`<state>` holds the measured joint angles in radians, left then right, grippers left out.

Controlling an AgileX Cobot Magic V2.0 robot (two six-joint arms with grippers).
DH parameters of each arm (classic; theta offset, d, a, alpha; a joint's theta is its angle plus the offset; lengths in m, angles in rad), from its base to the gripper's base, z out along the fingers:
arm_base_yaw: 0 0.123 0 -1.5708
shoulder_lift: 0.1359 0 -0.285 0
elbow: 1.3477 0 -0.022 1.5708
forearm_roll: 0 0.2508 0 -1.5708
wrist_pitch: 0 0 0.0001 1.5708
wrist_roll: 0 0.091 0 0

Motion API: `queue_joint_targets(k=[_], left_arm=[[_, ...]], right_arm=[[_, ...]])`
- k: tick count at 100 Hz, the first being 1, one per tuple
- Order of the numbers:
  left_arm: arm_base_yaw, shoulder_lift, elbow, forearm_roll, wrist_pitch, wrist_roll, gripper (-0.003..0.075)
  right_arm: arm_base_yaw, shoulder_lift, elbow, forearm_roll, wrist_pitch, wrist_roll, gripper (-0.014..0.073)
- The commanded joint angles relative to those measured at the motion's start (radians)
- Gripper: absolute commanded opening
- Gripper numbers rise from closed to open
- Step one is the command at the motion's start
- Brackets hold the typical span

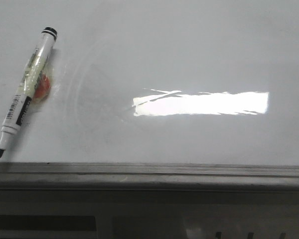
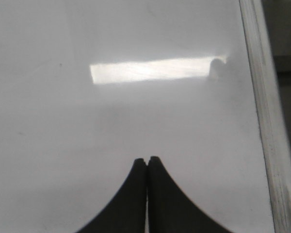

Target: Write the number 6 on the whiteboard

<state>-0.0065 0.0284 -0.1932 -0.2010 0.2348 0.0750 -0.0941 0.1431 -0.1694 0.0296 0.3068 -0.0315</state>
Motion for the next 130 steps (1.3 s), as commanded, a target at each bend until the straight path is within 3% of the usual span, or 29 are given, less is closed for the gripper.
queue_joint_targets(k=[1,14,19,34,43,65,77,95,110,130], left_arm=[[-0.001,0.052,-0.075,-0.001,-0.058,0.004,-0.002],[-0.001,0.086,-0.091,0.007,-0.043,0.006,-0.0014],[-0.001,0.095,-0.091,0.011,-0.009,0.006,0.0034],[-0.001,0.12,-0.084,0.009,0.012,0.006,0.0412],[0.001,0.135,-0.059,-0.013,-0.087,0.006,0.052],[-0.01,0.174,-0.049,0.021,-0.192,0.067,0.0471],[-0.072,0.201,-0.051,0.021,-0.222,0.073,0.0471],[-0.271,0.286,-0.051,0.025,-0.235,0.125,0.0471],[-0.509,0.384,-0.051,0.025,-0.299,0.13,0.0471],[-0.697,0.524,-0.051,-0.001,-0.383,0.13,0.0468]], right_arm=[[-0.003,0.089,-0.092,0.005,0.023,-0.003,-0.0064],[-0.003,0.159,-0.114,0.005,0.016,-0.003,-0.0064],[-0.003,0.172,-0.112,0.005,0.018,-0.003,-0.0064],[-0.003,0.177,-0.108,0.005,0.006,-0.003,-0.0064],[-0.003,0.177,-0.108,0.005,0.003,-0.003,-0.0064],[-0.003,0.177,-0.108,0.005,0.012,-0.003,-0.0064],[-0.003,0.177,-0.108,0.005,0.012,-0.003,-0.0064],[-0.003,0.177,-0.108,0.005,0.008,-0.003,-0.0064],[-0.003,0.177,-0.108,0.005,0.006,-0.003,-0.0064],[-0.003,0.177,-0.108,0.005,0.004,-0.003,-0.0064]])
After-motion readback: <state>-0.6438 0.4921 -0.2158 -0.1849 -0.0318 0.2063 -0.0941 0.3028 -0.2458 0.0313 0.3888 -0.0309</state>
